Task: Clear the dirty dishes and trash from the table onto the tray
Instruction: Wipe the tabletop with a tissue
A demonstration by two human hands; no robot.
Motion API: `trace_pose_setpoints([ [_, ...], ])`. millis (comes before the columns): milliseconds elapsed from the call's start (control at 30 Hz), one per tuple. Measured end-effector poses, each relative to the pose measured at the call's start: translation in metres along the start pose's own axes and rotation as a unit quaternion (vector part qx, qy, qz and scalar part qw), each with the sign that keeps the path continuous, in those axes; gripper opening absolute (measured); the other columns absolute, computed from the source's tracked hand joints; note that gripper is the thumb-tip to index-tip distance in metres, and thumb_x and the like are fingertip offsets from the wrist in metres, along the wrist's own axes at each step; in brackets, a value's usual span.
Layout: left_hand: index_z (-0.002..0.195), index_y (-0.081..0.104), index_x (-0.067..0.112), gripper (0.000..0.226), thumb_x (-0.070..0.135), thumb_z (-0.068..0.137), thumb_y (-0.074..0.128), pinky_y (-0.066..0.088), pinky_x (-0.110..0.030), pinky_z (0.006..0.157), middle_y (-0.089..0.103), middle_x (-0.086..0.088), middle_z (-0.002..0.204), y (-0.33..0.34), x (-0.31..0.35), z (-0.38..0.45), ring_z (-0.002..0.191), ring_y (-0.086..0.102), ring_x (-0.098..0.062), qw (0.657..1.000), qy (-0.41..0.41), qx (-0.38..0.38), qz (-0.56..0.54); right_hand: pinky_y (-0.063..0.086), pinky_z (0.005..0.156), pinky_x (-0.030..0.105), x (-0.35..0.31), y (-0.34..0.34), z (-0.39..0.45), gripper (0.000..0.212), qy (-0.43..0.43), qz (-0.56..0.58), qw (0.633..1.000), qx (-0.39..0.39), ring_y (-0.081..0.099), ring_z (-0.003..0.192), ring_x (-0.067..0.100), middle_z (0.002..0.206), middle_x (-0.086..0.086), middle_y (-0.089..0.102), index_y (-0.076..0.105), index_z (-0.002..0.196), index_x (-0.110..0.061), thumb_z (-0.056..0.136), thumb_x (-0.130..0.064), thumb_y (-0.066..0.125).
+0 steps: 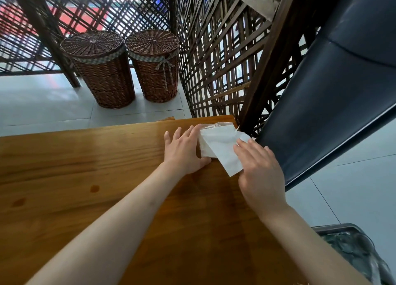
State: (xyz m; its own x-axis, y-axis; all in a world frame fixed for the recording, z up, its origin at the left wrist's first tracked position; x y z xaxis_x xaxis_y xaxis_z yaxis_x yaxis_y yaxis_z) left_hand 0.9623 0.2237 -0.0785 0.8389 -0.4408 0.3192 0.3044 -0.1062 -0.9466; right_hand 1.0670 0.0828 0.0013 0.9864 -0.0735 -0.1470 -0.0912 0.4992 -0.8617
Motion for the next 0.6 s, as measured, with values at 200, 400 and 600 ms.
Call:
trace_pose_setpoints([
  [200, 0.144, 0.009, 0.042, 0.093, 0.062, 0.072, 0.065, -0.006, -0.057, 0.110, 0.024, 0.001, 0.154, -0.001, 0.000, 0.000, 0.143, 0.013, -0.031, 1.000, -0.001, -0.003, 0.019, 0.044, 0.089, 0.052, 0.001, -0.005, -0.007, 0.054, -0.007, -0.010, 1.000, 0.005, 0.062, 0.106, 0.034, 0.108, 0.016, 0.068, 0.068, 0.105, 0.002, 0.079, -0.008, 0.022],
  [400, 0.146, 0.007, 0.042, 0.093, 0.065, 0.074, 0.061, -0.006, -0.056, 0.111, 0.021, 0.002, 0.155, 0.001, 0.006, -0.001, 0.143, 0.010, -0.030, 0.999, -0.004, -0.015, 0.036, 0.044, 0.089, 0.050, 0.002, -0.016, -0.014, 0.046, -0.023, -0.001, 0.999, 0.030, 0.063, 0.104, 0.034, 0.107, 0.016, 0.068, 0.069, 0.104, 0.002, 0.082, -0.009, 0.029],
  [600, 0.146, 0.008, 0.043, 0.091, 0.063, 0.075, 0.061, -0.004, -0.057, 0.111, 0.022, 0.000, 0.155, -0.002, 0.007, -0.003, 0.143, 0.011, -0.031, 0.999, -0.021, -0.017, 0.031, 0.047, 0.086, 0.051, 0.009, -0.022, -0.023, 0.038, -0.032, -0.005, 0.998, 0.051, 0.064, 0.103, 0.034, 0.105, 0.017, 0.069, 0.069, 0.102, 0.002, 0.079, -0.003, 0.040],
])
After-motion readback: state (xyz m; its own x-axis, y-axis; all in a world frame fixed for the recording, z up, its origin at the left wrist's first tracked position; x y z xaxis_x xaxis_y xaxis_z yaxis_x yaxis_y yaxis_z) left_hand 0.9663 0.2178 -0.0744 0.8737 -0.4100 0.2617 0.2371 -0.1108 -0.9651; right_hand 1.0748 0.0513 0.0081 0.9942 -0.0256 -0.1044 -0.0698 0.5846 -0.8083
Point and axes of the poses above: each hand's wrist, its own z-axis towards the middle knuckle, its own y-axis out of the palm, x = y × z, the point moved 5 cm from there along z, towards the middle knuckle
